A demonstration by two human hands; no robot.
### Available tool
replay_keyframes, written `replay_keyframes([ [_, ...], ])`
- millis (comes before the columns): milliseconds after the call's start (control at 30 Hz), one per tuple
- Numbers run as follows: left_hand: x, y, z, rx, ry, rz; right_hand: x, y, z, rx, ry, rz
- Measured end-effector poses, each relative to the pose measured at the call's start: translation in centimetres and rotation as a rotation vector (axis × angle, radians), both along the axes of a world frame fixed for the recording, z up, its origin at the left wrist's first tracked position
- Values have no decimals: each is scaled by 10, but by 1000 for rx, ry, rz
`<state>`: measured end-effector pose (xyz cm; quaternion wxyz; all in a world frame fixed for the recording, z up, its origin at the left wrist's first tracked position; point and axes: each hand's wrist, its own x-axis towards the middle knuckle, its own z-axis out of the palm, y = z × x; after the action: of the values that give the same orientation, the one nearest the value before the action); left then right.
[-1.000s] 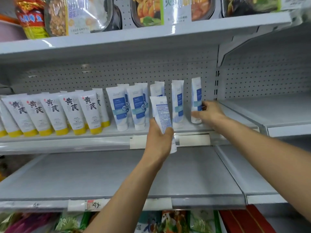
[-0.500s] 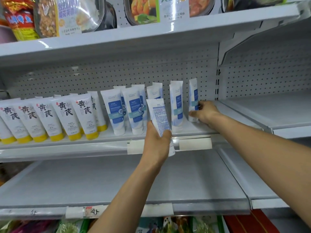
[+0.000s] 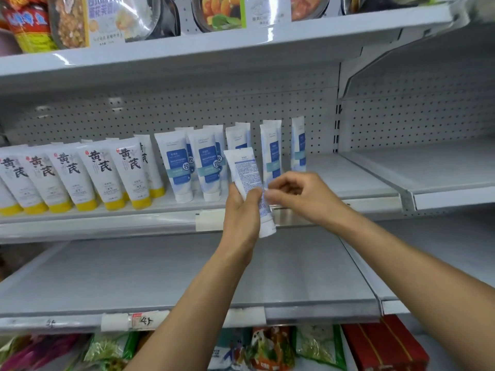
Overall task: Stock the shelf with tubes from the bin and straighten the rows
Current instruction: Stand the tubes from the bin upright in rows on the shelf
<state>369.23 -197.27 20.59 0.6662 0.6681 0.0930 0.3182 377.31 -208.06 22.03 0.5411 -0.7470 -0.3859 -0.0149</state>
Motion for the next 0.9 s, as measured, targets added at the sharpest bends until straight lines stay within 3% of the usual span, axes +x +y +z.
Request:
replay_keyframes([
  [133,-2,-7,1,-98,-19,-37,-12,-1,-6,-163,37,56],
  [367,-6,-13,4,46,-3,-112,-16,-7,-6,-109,40,33],
  [467,-8,-7,2,242,28,-66,-7,-14,0,-100,36,-41],
  [700,-14,6,-9,1003,225,245,24,-23,18,-50,37,-243],
  [900,-18,14,-19,1143,331,235,52,-20,20,-106,61,-357],
])
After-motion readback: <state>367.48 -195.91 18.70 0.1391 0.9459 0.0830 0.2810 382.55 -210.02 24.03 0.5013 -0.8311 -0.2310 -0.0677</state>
